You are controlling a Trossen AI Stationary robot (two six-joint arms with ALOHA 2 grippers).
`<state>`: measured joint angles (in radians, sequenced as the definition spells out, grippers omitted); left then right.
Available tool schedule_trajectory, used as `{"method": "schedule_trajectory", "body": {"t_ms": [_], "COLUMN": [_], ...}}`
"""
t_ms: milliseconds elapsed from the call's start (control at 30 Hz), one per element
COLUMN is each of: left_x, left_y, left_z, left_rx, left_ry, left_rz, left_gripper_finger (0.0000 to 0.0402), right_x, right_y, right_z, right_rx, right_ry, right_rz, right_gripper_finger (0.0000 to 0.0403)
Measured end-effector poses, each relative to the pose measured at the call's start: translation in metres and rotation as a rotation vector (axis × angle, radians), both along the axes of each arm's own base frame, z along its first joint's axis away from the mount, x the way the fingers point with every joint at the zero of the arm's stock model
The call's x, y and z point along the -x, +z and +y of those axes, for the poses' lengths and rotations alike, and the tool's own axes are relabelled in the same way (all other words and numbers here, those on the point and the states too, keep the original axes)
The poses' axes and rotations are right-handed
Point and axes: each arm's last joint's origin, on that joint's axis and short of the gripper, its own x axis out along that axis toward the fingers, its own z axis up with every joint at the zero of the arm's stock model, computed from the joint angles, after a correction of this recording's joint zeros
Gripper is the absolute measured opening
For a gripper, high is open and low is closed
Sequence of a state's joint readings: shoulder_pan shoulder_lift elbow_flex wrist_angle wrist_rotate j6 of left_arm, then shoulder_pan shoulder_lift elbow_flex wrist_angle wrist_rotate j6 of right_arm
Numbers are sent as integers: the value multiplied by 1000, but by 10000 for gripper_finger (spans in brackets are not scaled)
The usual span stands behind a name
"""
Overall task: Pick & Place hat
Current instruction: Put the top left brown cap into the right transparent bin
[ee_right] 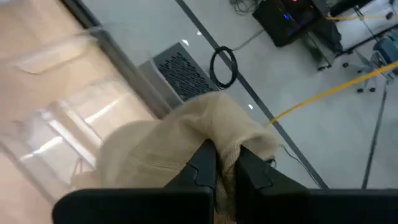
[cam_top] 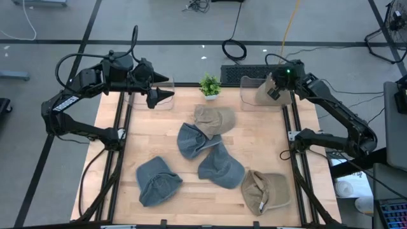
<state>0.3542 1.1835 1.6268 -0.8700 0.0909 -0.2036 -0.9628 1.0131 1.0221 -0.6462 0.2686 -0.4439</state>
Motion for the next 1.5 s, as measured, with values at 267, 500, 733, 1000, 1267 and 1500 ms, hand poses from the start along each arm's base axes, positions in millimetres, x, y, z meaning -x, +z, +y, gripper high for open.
{"method": "schedule_trajectory", "body": {"t_ms": [267, 500, 733, 1000, 1267, 1500], "left_x": [0, 0, 0, 0, 0, 0], "left_y": [0, 0, 0, 0, 0, 0], "left_z": [0, 0, 0, -2, -1, -2], "left_rx": [6, -11, -13, -6, -11, -10], "left_ry": [-13, -22, -23, -59, -61, -60], "left_rz": [-2, 2, 3, -1, 1, 0], "left_gripper_finger": [374, 374, 374, 374, 374, 374], "right_x": [7, 4, -4, 0, 0, -2], "right_y": [-2, -2, -1, 4, 5, -8], "right_z": [-10, -9, -6, -2, -3, -2], "right_rx": [3, -17, -35, -75, -80, -61], "right_ry": [-70, -75, -86, -204, -248, -228], "right_rz": [9, -57, -164, -186, -204, -58], "right_gripper_finger": [8, 8, 8, 8, 8, 25]}}
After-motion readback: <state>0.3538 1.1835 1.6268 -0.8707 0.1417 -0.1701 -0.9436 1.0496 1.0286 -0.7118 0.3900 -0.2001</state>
